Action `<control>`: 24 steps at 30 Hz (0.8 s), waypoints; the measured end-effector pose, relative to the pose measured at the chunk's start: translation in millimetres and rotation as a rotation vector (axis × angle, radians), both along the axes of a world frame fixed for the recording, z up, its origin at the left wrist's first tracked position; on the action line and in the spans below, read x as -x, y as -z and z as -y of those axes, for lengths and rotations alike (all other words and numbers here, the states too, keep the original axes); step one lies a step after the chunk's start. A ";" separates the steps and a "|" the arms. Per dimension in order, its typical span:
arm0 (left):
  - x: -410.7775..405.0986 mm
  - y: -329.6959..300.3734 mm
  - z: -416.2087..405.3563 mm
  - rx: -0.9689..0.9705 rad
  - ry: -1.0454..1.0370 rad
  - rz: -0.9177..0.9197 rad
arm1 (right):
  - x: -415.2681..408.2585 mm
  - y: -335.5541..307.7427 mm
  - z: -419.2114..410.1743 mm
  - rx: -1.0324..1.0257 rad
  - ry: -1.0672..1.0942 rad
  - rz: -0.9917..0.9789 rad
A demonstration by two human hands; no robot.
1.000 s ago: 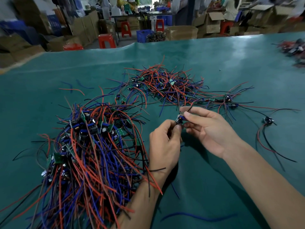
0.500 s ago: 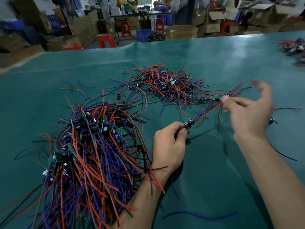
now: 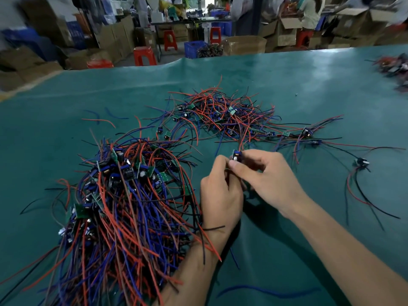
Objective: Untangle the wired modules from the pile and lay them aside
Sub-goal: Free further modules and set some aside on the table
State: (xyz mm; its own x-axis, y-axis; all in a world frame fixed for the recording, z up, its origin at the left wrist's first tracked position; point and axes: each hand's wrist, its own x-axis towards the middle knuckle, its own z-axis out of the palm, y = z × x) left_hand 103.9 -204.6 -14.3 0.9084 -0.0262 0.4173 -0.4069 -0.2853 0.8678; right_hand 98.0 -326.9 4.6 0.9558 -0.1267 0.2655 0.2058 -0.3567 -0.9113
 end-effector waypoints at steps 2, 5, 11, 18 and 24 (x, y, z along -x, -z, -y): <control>-2.0 1.7 0.2 -0.010 0.002 -0.007 | 1.5 0.8 0.4 0.050 0.045 0.038; -2.5 4.6 3.0 -0.022 0.093 -0.040 | -0.1 -5.2 4.9 0.078 0.186 0.131; -1.6 3.8 3.6 -0.041 0.171 -0.018 | -3.1 -63.0 2.6 0.007 0.459 0.422; -3.0 2.7 2.5 -0.059 0.113 -0.043 | -26.7 -162.1 -90.4 0.179 0.132 0.536; -2.7 2.4 2.3 -0.038 0.098 -0.038 | -56.4 -135.7 -86.7 0.840 -0.169 -0.080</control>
State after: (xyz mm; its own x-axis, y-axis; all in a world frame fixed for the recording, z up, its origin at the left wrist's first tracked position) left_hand 106.6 -206.9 -16.6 0.9160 -0.1309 0.3793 -0.4011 -0.2787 0.8726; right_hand 154.4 -240.2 140.2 0.9639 0.2270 0.1389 0.2633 -0.8896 -0.3732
